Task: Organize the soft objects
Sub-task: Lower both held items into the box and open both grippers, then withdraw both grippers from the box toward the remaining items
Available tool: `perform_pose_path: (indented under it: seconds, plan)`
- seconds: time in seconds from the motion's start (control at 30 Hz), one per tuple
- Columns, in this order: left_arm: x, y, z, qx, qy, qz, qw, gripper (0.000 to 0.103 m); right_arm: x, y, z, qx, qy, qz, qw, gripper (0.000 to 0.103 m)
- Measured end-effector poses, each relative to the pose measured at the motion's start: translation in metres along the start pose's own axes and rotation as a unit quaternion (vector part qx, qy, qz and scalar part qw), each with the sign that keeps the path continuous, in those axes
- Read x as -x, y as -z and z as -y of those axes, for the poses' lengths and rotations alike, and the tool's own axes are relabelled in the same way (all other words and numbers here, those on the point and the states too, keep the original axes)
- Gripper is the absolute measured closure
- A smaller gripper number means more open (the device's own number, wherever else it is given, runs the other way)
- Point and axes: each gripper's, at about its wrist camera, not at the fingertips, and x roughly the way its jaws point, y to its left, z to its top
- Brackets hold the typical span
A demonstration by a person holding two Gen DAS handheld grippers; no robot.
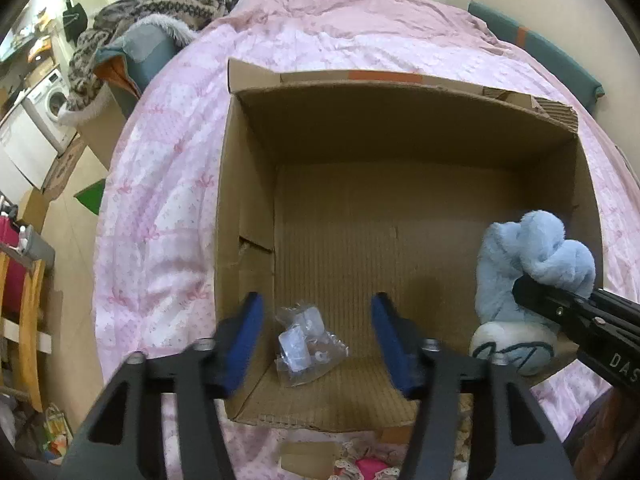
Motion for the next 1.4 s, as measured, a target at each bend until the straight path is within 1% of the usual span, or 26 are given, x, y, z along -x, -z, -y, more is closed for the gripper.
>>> perform_pose_path:
  seconds: [0.07, 0.13, 0.2, 0.23, 0.27, 0.3, 0.33, 0.4, 0.43, 0.5, 0.53, 0.63, 0.93, 1.2, 1.4]
  plan:
    - [0.003, 0.000, 0.002, -0.005, -0.001, 0.001, 1.0000, 0.038, 0.001, 0.001, 0.000, 0.001, 0.001, 0.001, 1.000, 0.083]
    - [0.007, -0.001, 0.002, -0.005, 0.003, 0.000, 1.0000, 0.036, 0.001, -0.001, -0.001, 0.004, 0.001, 0.002, 1.000, 0.080]
    - [0.012, -0.001, 0.000, 0.000, 0.005, 0.001, 1.0000, 0.035, 0.003, -0.001, -0.002, 0.008, 0.002, 0.004, 1.000, 0.072]
    - [0.013, -0.001, -0.001, 0.003, 0.006, 0.001, 1.0000, 0.035, 0.004, -0.001, -0.003, 0.010, 0.003, 0.007, 1.000, 0.061]
    - [0.015, -0.002, -0.002, 0.007, 0.008, 0.001, 0.9999, 0.034, 0.007, 0.000, -0.004, 0.013, 0.005, 0.012, 1.000, 0.043]
    - [0.018, -0.002, -0.003, 0.011, 0.011, 0.001, 0.9999, 0.034, 0.010, 0.000, -0.006, 0.019, 0.011, 0.021, 1.000, 0.037]
    - [0.020, -0.002, -0.004, 0.014, 0.011, 0.002, 0.9998, 0.034, 0.014, -0.001, -0.009, 0.029, 0.027, 0.034, 0.999, 0.036]
    - [0.023, -0.003, -0.006, 0.017, 0.007, 0.005, 0.9998, 0.034, 0.025, 0.000, -0.020, 0.069, 0.072, 0.068, 0.993, 0.036]
    - [0.025, -0.003, -0.006, 0.017, 0.007, 0.007, 0.9998, 0.034, 0.028, 0.000, -0.025, 0.085, 0.086, 0.080, 0.989, 0.036]
    - [0.028, -0.002, -0.006, 0.016, 0.004, 0.008, 0.9998, 0.034, 0.036, 0.000, -0.030, 0.101, 0.103, 0.100, 0.985, 0.032]
    - [0.029, -0.002, -0.006, 0.014, 0.002, 0.008, 0.9999, 0.034, 0.038, 0.000, -0.030, 0.101, 0.103, 0.103, 0.984, 0.030]
    - [0.033, 0.000, -0.007, 0.011, -0.004, 0.009, 0.9999, 0.034, 0.043, -0.001, -0.027, 0.093, 0.098, 0.106, 0.985, 0.030]
    - [0.045, 0.007, -0.018, 0.019, -0.005, 0.013, 0.9997, 0.034, 0.051, 0.003, -0.009, 0.044, 0.071, 0.091, 0.992, 0.030]
    - [0.053, 0.015, -0.030, 0.026, -0.002, 0.013, 0.9996, 0.034, 0.054, 0.010, -0.011, 0.034, 0.071, 0.085, 0.993, 0.030]
    - [0.062, 0.023, -0.036, 0.031, 0.002, 0.018, 0.9994, 0.034, 0.059, 0.017, -0.015, 0.044, 0.079, 0.084, 0.992, 0.030]
